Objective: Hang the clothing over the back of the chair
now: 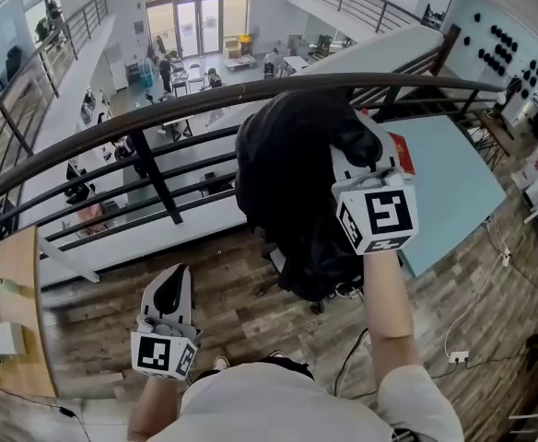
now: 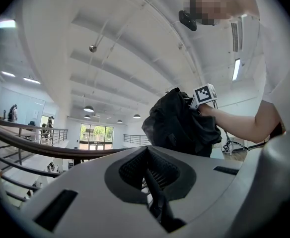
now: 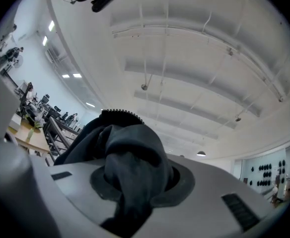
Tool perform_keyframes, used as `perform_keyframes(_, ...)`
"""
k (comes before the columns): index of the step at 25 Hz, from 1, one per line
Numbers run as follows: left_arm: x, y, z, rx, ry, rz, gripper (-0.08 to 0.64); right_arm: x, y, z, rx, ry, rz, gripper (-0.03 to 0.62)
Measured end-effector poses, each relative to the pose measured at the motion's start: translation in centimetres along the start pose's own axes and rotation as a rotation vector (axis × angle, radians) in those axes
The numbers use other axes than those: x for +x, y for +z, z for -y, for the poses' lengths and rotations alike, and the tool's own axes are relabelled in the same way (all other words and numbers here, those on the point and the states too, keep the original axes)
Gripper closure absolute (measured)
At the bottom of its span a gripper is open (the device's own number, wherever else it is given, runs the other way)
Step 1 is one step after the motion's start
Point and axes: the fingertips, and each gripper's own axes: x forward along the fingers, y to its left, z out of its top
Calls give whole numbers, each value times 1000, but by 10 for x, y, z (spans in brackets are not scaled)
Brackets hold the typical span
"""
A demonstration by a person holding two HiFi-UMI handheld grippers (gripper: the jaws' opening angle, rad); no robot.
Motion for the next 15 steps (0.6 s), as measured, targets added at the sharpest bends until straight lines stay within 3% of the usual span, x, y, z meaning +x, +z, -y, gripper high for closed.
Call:
perform_keyframes(4, -2, -2, 3, -4, 3, -7, 538, 2, -23, -27, -10, 64, -56, 485)
perform_keyframes(10, -5, -9, 1, -17, 12, -21, 538, 6, -71, -52, 87, 129, -155, 485)
perform_keyframes(15, -7, -12, 3, -22, 5, -25, 538, 21, -52, -64, 53, 136, -90, 486)
